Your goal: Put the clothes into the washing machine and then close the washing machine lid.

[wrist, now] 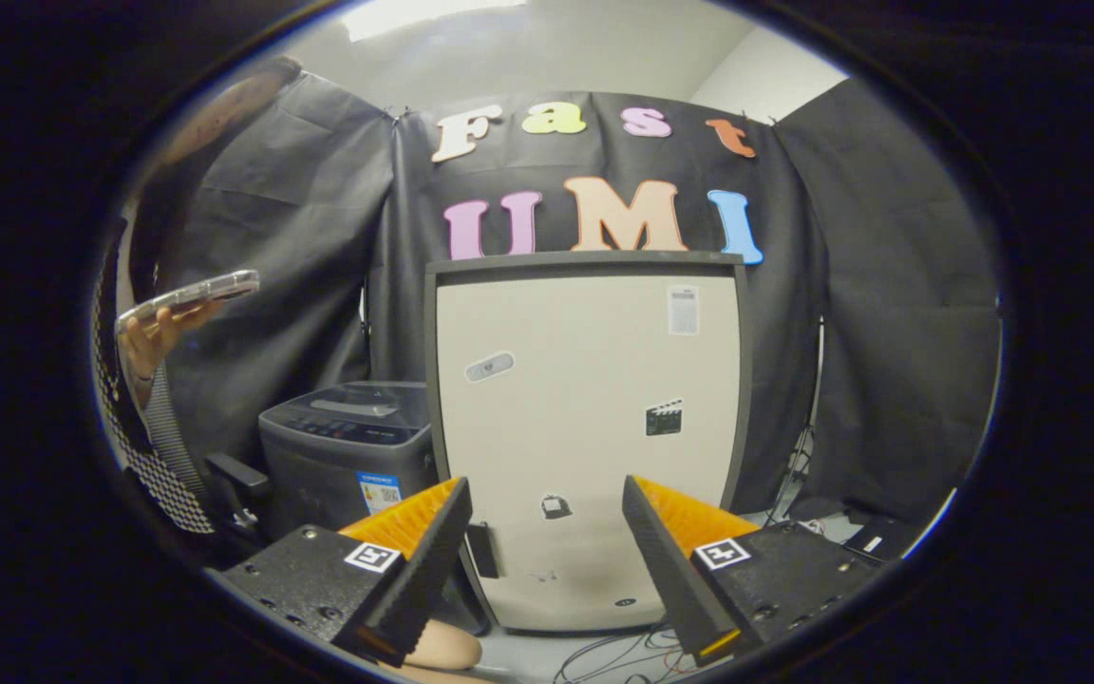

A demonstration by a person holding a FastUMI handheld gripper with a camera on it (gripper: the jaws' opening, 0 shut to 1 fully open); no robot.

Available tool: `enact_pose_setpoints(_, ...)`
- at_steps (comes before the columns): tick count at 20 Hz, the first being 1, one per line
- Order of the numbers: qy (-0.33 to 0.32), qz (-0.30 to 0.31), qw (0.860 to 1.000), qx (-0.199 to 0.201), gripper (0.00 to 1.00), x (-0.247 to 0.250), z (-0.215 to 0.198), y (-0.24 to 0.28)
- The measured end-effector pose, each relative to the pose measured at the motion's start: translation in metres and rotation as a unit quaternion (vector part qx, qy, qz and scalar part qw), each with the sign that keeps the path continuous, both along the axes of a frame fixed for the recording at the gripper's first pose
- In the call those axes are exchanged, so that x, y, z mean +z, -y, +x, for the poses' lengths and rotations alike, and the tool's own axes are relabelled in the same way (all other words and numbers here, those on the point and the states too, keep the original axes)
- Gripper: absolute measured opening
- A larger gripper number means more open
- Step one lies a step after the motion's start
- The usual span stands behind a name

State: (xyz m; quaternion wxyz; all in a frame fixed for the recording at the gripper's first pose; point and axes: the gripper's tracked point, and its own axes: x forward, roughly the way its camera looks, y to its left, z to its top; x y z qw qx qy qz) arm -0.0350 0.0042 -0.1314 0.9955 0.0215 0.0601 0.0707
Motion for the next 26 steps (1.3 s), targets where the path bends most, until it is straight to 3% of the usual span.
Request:
enact_pose_setpoints(6,-0.002,0.006,1.000,0.022,0.97,-0.0008,-0.0060,-0.0072)
enact_pose_setpoints(26,0.001,0.006,1.000,0.024,0.97,0.0007,-0.0075,-0.0084)
